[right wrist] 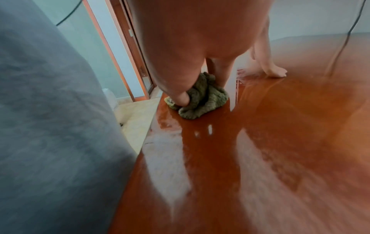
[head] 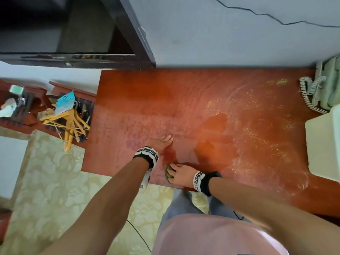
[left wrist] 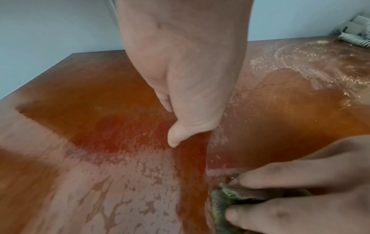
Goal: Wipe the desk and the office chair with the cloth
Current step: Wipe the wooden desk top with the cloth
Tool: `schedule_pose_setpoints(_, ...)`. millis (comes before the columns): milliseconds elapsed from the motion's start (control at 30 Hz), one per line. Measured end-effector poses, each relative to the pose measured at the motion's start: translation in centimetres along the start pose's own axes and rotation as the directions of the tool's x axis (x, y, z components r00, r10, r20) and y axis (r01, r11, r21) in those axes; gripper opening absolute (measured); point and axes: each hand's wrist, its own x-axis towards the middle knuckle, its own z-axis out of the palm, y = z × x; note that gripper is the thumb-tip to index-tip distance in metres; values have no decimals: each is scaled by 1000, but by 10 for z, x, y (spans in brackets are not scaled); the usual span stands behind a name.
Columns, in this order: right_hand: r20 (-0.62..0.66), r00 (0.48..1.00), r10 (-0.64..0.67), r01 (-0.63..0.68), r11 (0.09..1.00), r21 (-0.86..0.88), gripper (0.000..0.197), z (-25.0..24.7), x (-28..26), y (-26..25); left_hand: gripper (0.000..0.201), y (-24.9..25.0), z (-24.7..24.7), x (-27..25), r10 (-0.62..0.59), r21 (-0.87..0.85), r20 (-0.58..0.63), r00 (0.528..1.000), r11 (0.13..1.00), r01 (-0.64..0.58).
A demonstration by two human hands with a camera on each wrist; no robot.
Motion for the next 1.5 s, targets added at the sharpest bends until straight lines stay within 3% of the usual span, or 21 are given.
schedule_pose_setpoints(133, 10, 1000, -4, 4, 1000, 8, 30, -15, 16, 8, 101, 0, 1, 3, -29, -44, -15, 999, 999, 29)
schedule_pose_setpoints(267, -49, 985, 165, -156, 976, 150, 34, -26, 4, 23, 103, -6, 15, 4, -106, -147, -122, 987, 985, 87)
schedule_pose_setpoints(400, 50, 938, 344, -344, 901, 262, 55, -30, -35, 67, 117, -8, 26, -2, -251, -252, -167, 954, 946, 205)
schedule_pose_setpoints(533, 108, 823, 558, -560, 764, 321, 69, -27, -71, 132, 116, -13, 27, 0, -311, -273, -155, 938, 926, 262)
schedule_pose_setpoints(733, 189, 527, 829, -794, 400, 458, 55, -31, -120, 187, 127, 0, 16, 10, -298, -314, -149, 943, 918, 240)
schedule_pose_setpoints(800, 194, 502, 843, -812, 381, 442, 53, -26, -119, 177, 133, 8, 13, 14, -283, -345, -133, 950, 912, 224)
schedule_pose_setpoints(867, 181, 536, 824, -804, 434, 407, 56, -22, -113, 157, 140, 16, 12, 22, -276, -373, -134, 952, 904, 210)
schedule_pose_setpoints(1000, 225, 743, 630, -666, 659, 350, 71, -21, -98, 103, 145, 25, 3, 37, -266, -394, -143, 953, 899, 192)
schedule_pose_setpoints(1067, 216, 808, 548, -589, 742, 321, 68, -20, -91, 77, 147, 25, -7, 43, -263, -388, -147, 953, 902, 189)
schedule_pose_setpoints(1200, 180, 828, 531, -559, 762, 327, 61, -14, -83, 57, 155, 21, -22, 59, -262, -345, -135, 956, 916, 203)
schedule_pose_setpoints(1367, 43, 901, 432, -428, 868, 252, 60, -10, -93, 82, 154, 21, -20, 67, -256, -294, -134, 957, 933, 208)
schedule_pose_setpoints(1433, 62, 898, 435, -434, 858, 275, 64, -10, -96, 101, 155, 23, -19, 71, -269, -297, -137, 953, 929, 219)
schedule_pose_setpoints(1500, 114, 857, 503, -512, 802, 306, 70, -14, -98, 128, 156, 24, -21, 73, -278, -301, -131, 952, 926, 229)
